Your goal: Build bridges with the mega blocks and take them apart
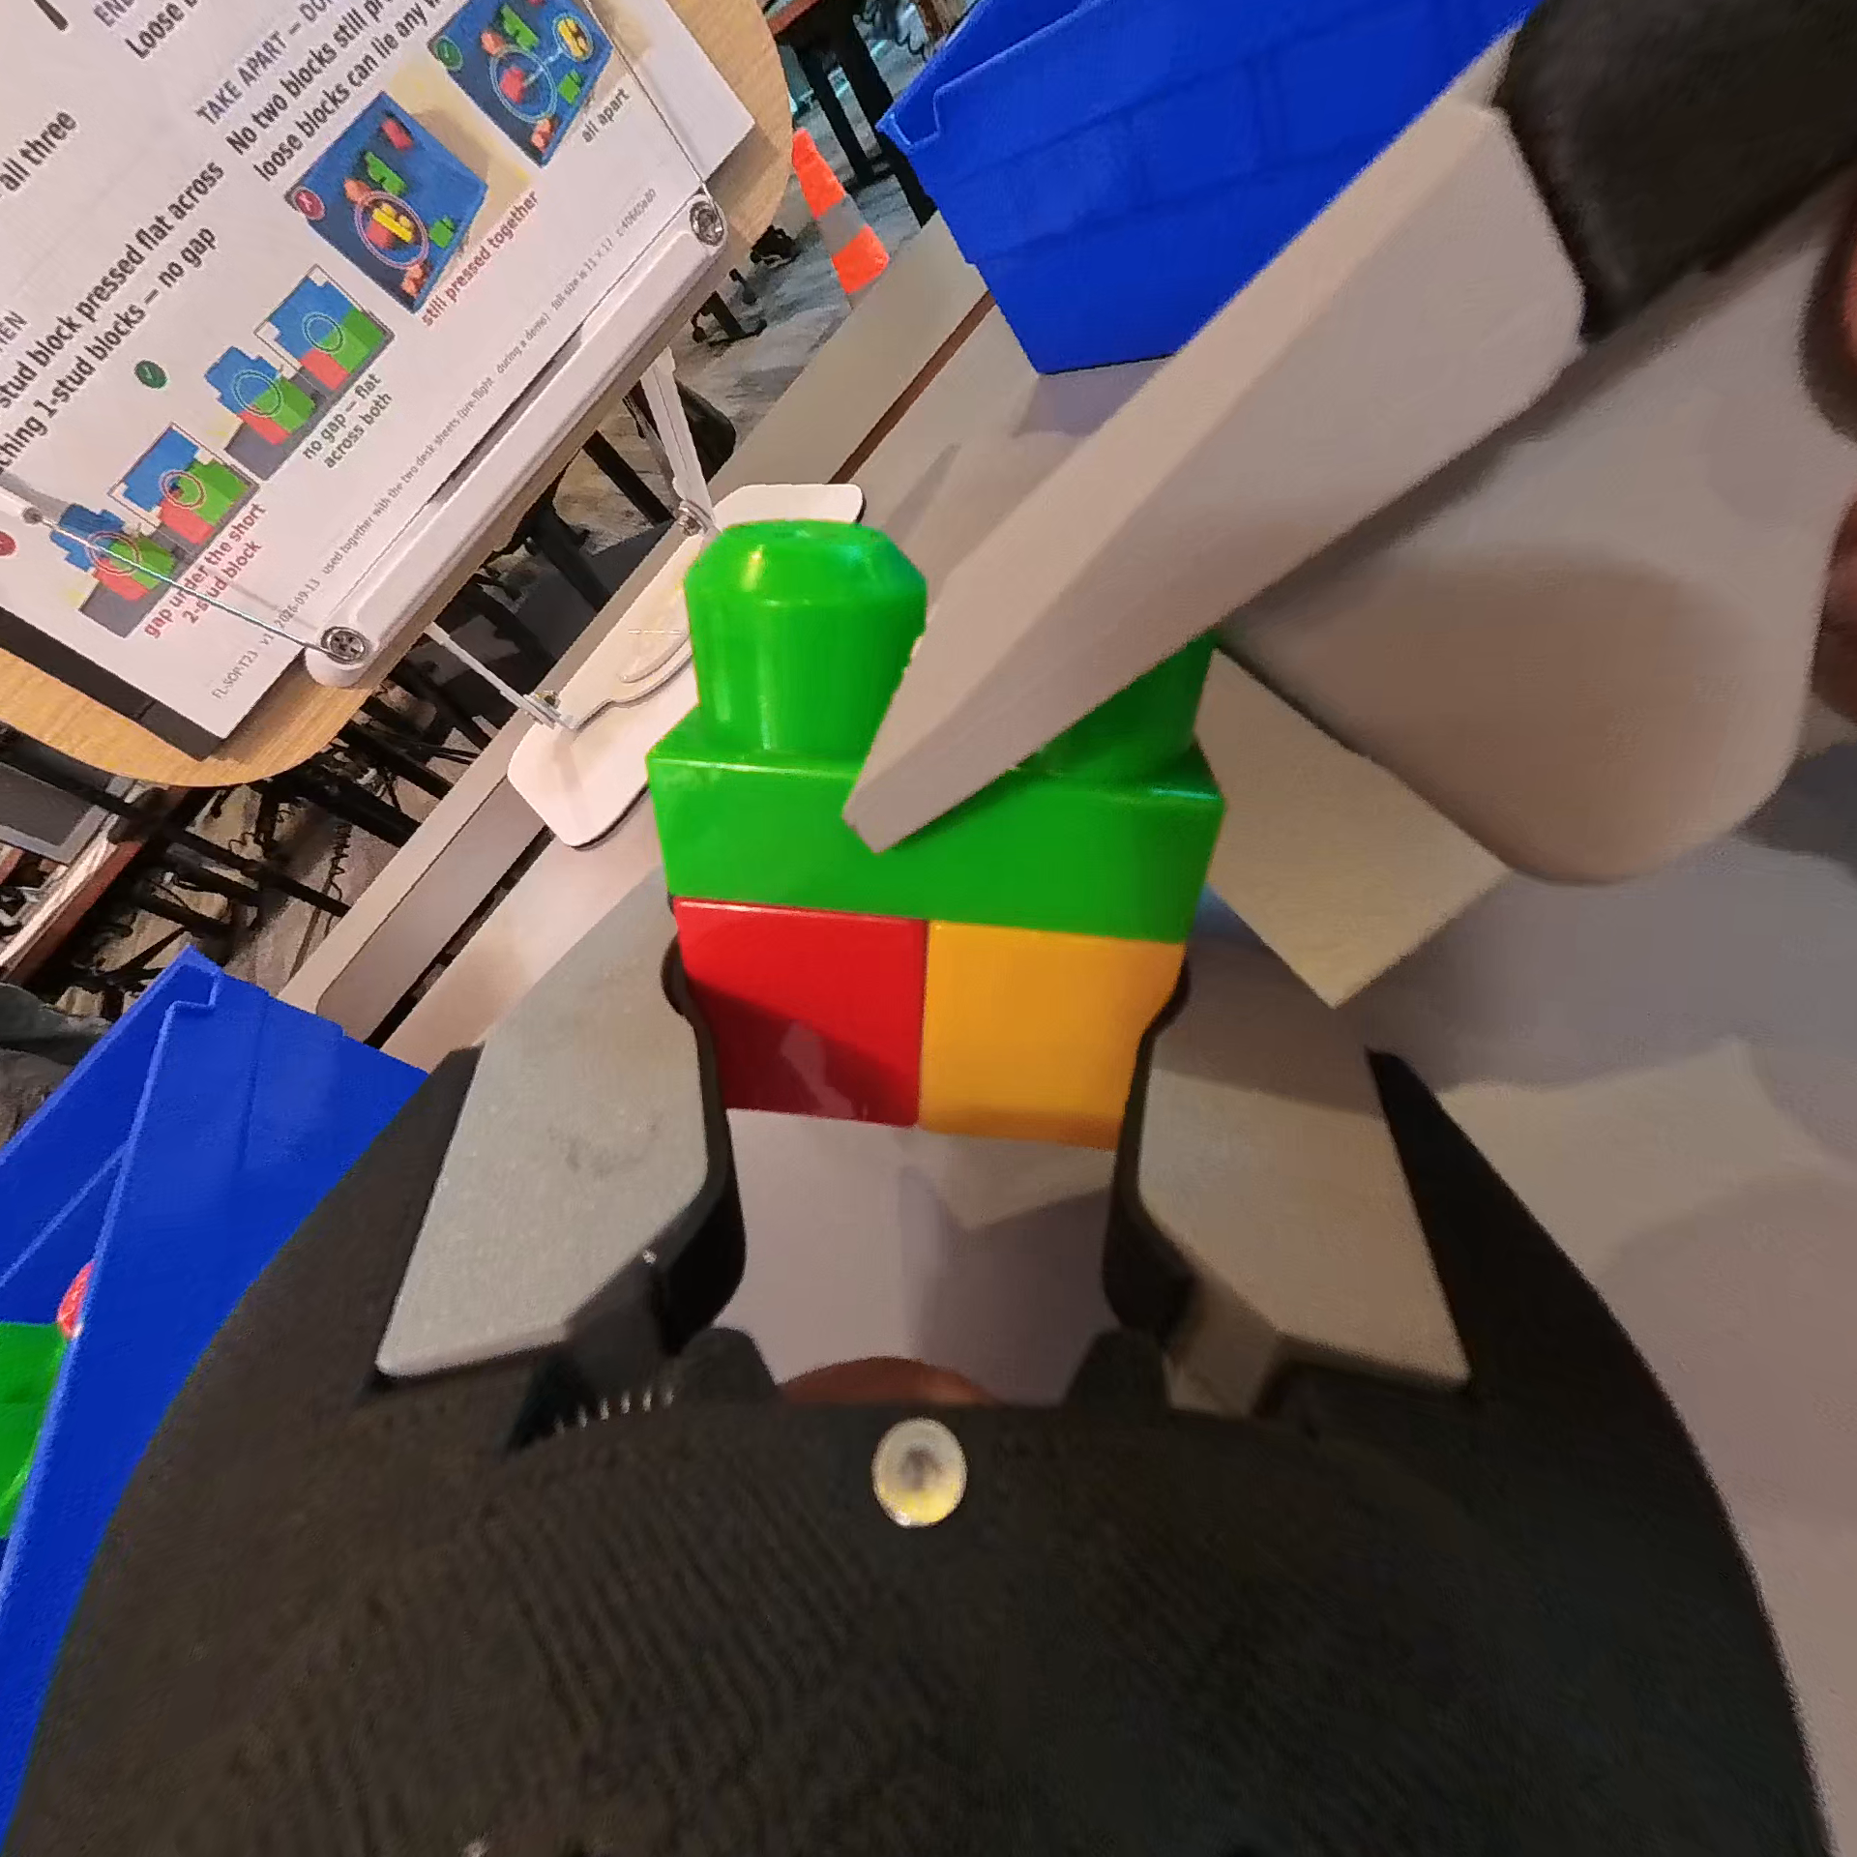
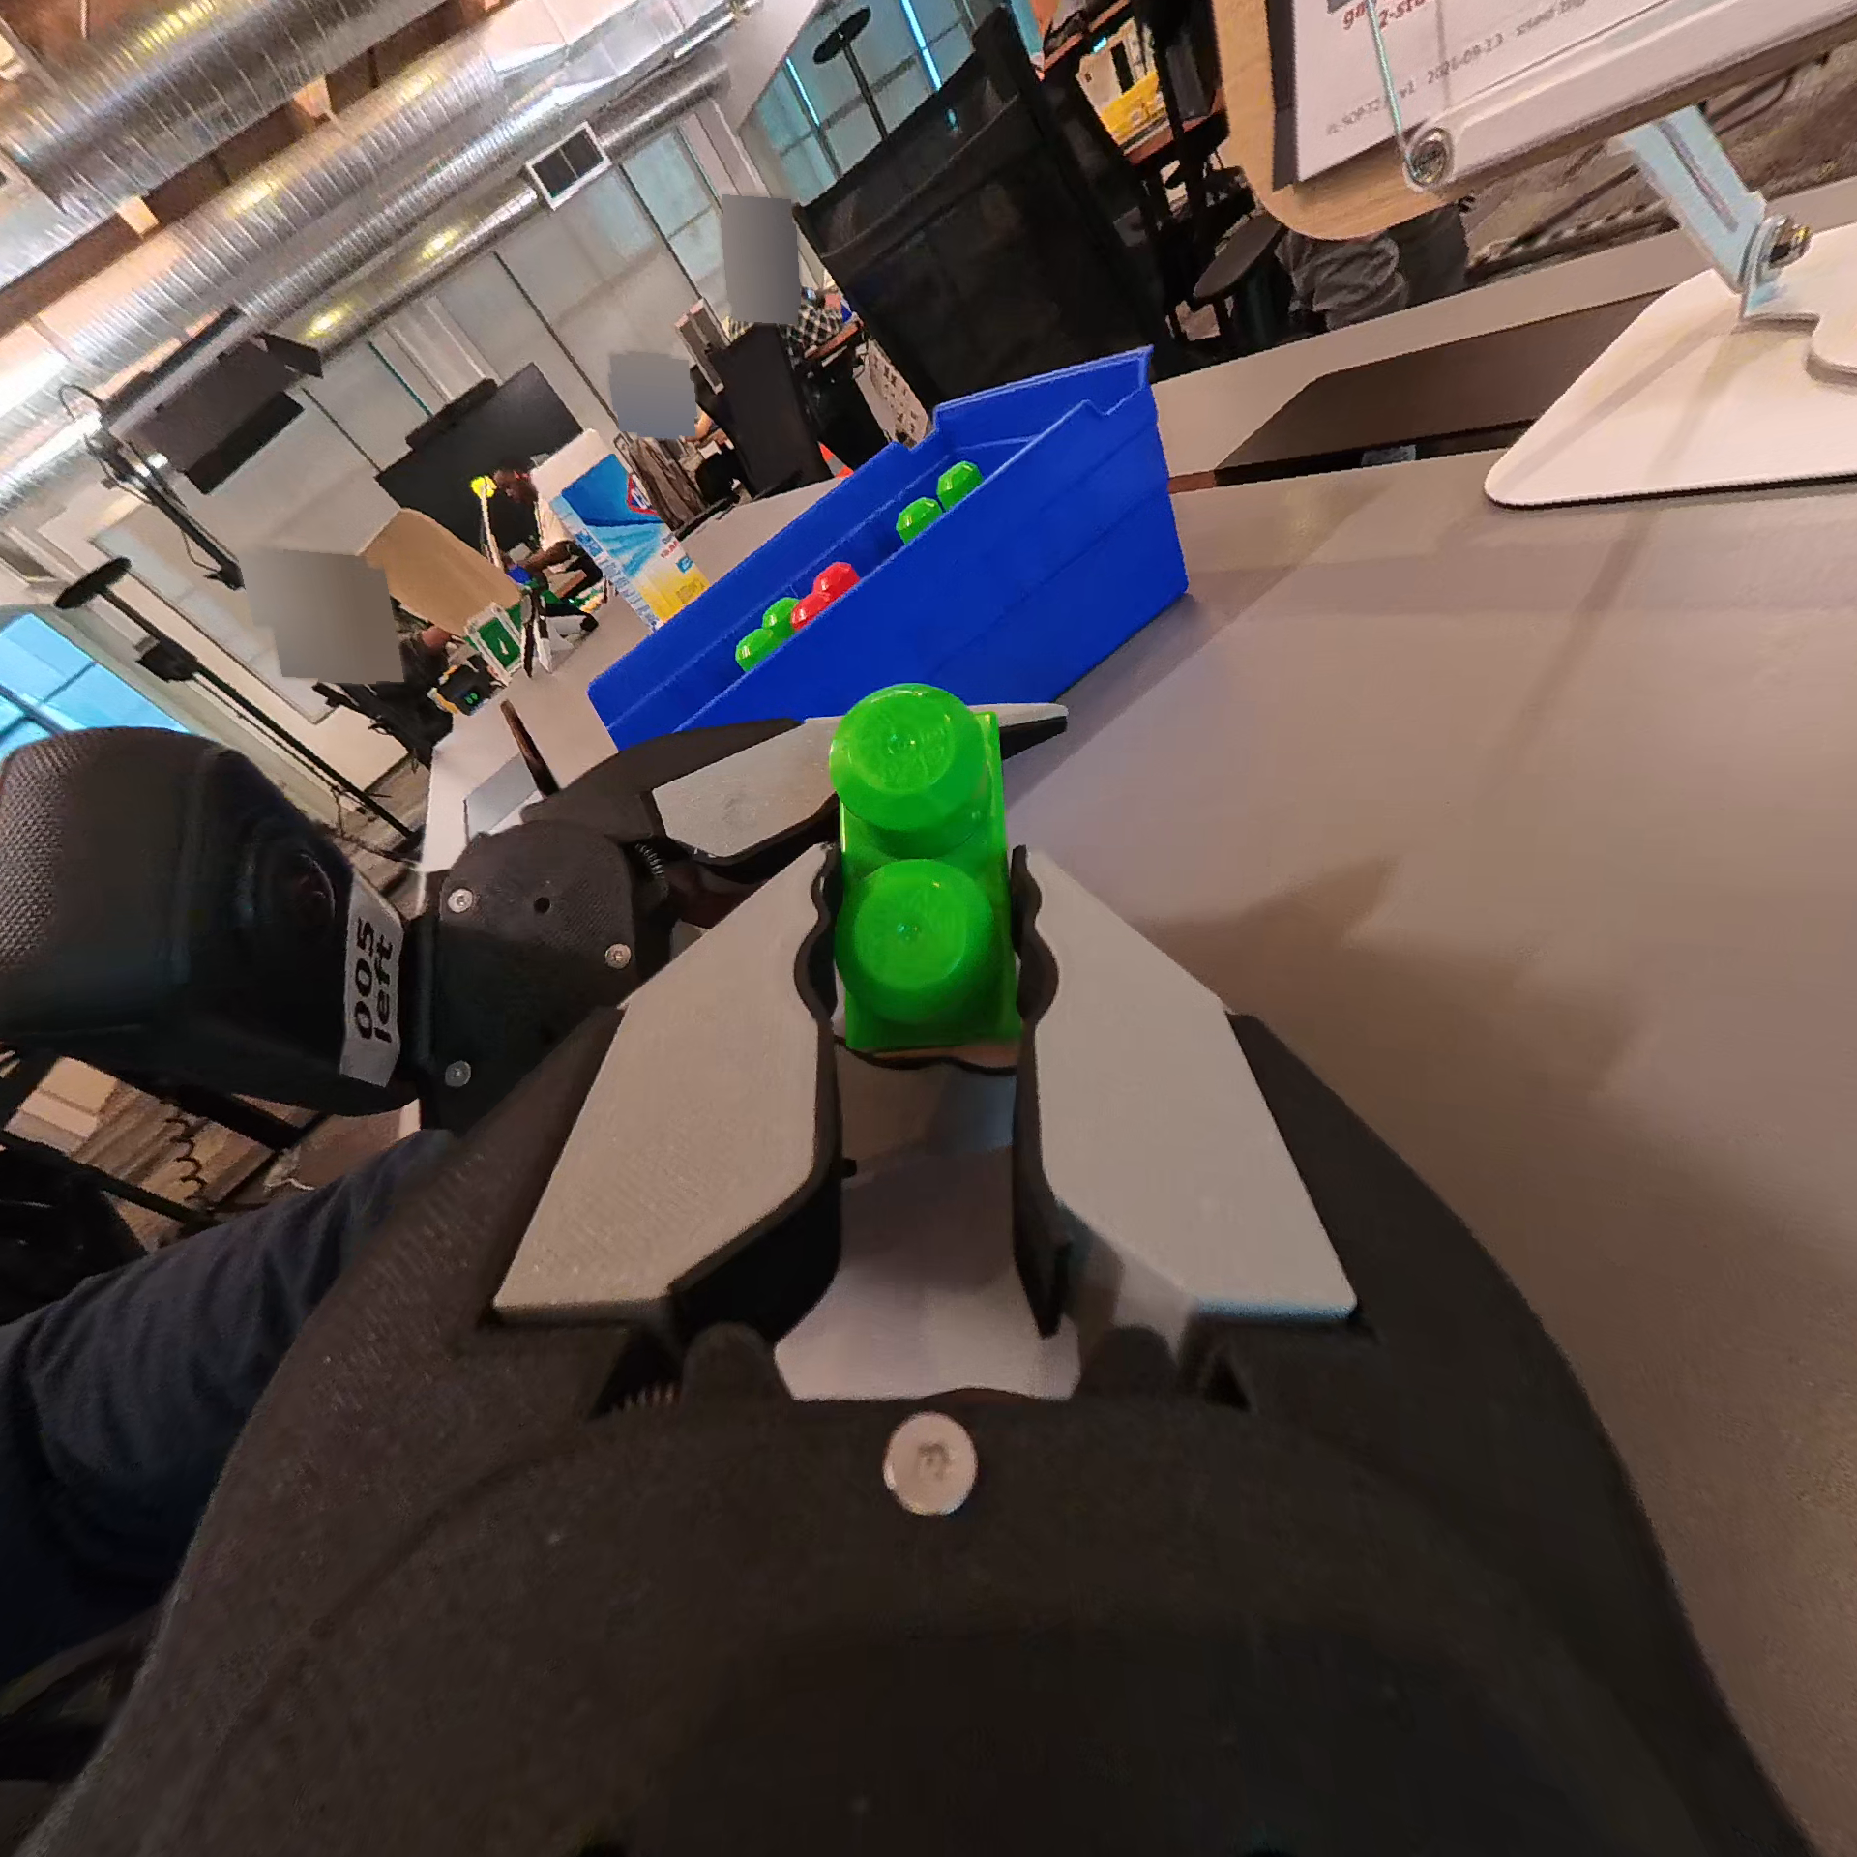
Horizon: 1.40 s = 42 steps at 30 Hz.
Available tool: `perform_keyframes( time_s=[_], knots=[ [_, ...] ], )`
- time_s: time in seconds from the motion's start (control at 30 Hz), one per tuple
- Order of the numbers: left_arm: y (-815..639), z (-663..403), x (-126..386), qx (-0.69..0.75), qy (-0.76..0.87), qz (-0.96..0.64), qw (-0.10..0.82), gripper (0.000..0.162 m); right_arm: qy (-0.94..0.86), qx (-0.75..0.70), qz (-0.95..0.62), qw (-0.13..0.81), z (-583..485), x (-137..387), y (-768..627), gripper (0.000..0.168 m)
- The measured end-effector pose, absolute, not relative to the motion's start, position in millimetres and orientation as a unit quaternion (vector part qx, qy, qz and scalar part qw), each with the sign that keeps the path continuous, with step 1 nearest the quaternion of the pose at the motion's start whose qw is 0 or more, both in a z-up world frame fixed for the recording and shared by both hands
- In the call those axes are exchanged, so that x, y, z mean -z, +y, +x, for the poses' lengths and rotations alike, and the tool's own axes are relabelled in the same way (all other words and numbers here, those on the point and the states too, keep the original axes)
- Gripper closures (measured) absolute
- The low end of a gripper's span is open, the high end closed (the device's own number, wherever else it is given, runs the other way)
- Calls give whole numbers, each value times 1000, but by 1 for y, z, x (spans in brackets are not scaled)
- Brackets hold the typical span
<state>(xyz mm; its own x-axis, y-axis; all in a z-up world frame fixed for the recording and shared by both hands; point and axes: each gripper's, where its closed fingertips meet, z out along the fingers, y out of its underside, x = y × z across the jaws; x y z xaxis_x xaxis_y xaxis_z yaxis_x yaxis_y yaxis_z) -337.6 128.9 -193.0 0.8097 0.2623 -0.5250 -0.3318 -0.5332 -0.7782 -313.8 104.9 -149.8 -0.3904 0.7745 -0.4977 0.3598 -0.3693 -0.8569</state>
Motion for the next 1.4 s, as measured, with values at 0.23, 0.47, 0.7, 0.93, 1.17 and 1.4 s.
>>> perform_keyframes(
  time_s=[0.23,0.47,0.7,0.93,1.17,1.4],
  knots=[
    [126,-338,195,-301,19,-827,474,75,-557,-624,-516,185,-314,149,102,138],
    [126,-334,192,-281,12,-831,480,76,-565,-623,-507,190,-312,146,101,138],
    [125,-333,207,-258,10,-853,454,76,-592,-590,-518,182,-314,159,103,137],
    [131,-322,217,-249,33,-866,433,76,-615,-551,-527,200,-318,174,103,133],
    [128,-321,222,-249,46,-874,415,76,-628,-545,-527,175,-316,180,103,133],
    [127,-322,227,-237,34,-881,408,76,-618,-556,-533,160,-318,182,102,133]
  ],
)
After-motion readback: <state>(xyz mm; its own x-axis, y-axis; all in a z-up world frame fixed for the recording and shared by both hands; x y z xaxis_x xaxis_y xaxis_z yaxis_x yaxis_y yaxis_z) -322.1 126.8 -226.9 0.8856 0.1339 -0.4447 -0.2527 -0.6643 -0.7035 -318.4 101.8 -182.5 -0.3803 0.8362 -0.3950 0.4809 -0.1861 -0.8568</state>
